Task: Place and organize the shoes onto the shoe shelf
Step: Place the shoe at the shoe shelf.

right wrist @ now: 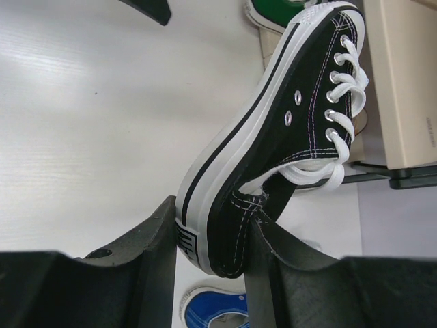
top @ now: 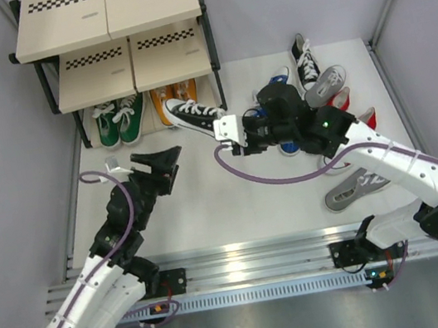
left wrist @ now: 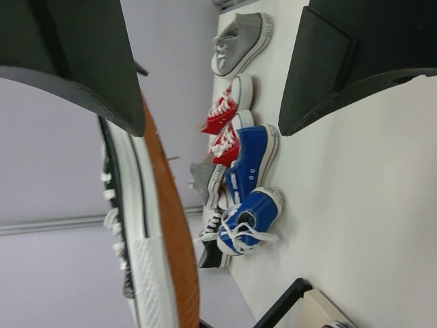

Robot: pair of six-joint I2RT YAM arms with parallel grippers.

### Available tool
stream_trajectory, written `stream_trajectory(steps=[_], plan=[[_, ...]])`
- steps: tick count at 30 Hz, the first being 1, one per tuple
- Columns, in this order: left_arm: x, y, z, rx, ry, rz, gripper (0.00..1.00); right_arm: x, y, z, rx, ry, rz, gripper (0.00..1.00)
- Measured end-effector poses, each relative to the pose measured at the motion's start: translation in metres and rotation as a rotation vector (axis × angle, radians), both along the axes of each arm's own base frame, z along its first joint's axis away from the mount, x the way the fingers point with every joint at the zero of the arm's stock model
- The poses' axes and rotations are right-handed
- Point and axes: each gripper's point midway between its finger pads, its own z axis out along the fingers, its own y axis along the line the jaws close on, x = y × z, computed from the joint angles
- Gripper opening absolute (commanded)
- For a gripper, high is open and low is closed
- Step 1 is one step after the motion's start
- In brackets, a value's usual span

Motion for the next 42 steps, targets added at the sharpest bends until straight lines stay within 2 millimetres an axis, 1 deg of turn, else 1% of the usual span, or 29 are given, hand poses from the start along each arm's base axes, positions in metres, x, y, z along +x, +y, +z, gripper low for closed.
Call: stream_trajectory(steps=[7, 10, 13, 17, 22, 27, 33, 38, 42], plan=[[-0.020, 0.018, 0.005, 0.213, -0.058, -0.019, 0.84, 0.011, 0.003, 0.036, 0.061, -0.057, -0.023, 0.00], [-0.024, 0.022, 0.001, 0.280, -0.063, -0.026, 0.84, 0.024, 0.010, 0.045, 0.070, -0.079, -0.048, 0.00], [-0.026, 0.024, -0.007, 0.327, -0.051, -0.035, 0.84, 0.045, 0.024, 0.048, 0.068, -0.096, -0.080, 0.00], [-0.027, 0.026, -0.010, 0.359, -0.051, -0.042, 0.84, 0.079, 0.046, 0.042, 0.053, -0.111, -0.126, 0.00], [-0.029, 0.027, -0.011, 0.381, -0.057, -0.046, 0.84, 0.119, 0.064, 0.028, 0.026, -0.144, -0.185, 0.00], [-0.032, 0.029, -0.008, 0.381, -0.073, -0.048, 0.84, 0.156, 0.073, 0.013, -0.003, -0.200, -0.265, 0.00], [-0.038, 0.032, 0.000, 0.360, -0.103, -0.042, 0.84, 0.198, 0.088, 0.006, -0.014, -0.279, -0.349, 0.00], [-0.041, 0.033, -0.001, 0.344, -0.108, -0.039, 0.85, 0.225, 0.095, -0.001, -0.035, -0.338, -0.397, 0.00], [-0.041, 0.033, -0.004, 0.342, -0.103, -0.040, 0.85, 0.241, 0.095, -0.011, -0.062, -0.365, -0.426, 0.00]])
